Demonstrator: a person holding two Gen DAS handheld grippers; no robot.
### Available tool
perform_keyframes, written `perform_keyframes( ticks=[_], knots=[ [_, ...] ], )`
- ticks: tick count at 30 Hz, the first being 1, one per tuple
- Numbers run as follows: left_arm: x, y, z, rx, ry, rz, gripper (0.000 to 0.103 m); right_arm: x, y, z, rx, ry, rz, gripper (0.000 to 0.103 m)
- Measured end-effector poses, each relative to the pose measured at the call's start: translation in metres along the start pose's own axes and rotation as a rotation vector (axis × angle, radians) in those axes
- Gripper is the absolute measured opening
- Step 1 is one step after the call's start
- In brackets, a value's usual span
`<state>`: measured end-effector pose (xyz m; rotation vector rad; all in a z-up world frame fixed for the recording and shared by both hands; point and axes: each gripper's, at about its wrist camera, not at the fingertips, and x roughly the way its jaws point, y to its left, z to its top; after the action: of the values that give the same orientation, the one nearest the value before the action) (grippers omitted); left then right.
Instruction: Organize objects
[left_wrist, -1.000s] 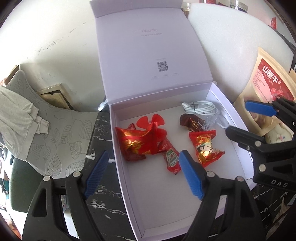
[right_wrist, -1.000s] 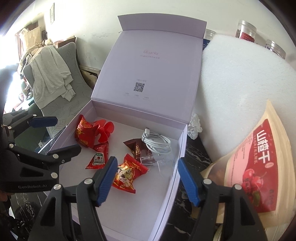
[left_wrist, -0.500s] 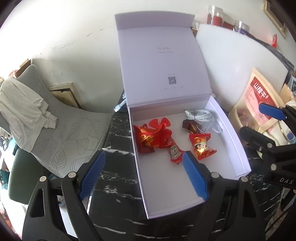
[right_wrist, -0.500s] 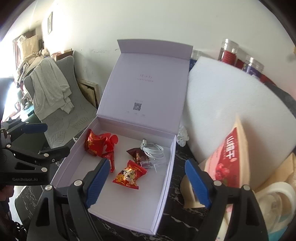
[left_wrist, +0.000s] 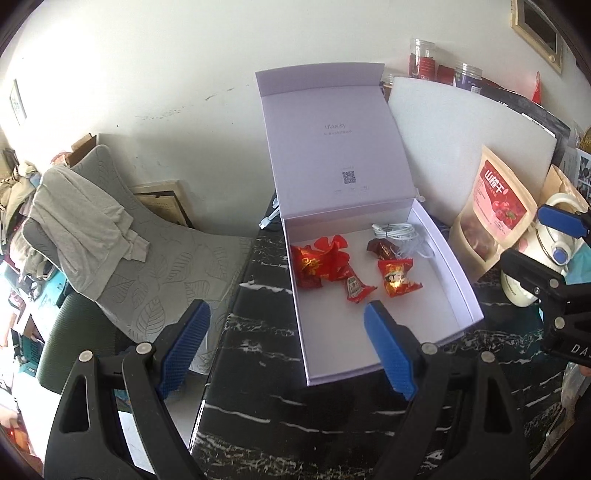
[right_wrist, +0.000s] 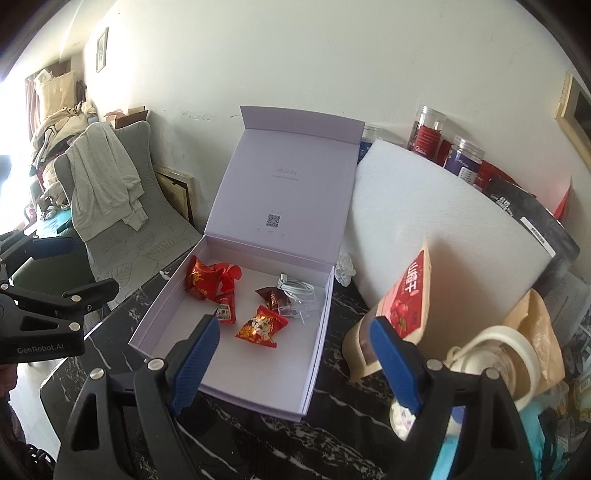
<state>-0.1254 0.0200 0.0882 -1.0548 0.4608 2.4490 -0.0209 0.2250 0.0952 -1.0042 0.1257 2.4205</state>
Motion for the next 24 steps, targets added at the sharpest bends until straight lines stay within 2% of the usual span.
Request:
perform_keyframes(
  ticks=[10, 24],
  knots=[
    [-0.033, -0.008, -0.033, 0.004, -0.017, 0.017, 0.085, -0.036, 0.004, -0.03, 0.033, -0.026, -0.003, 0.084],
    [-0.056, -0.022, -0.085, 0.006, -0.012, -0.013, 0.085, -0.061, 0.015, -0.088, 0.054, -0.014, -0.015, 0.084]
  ],
)
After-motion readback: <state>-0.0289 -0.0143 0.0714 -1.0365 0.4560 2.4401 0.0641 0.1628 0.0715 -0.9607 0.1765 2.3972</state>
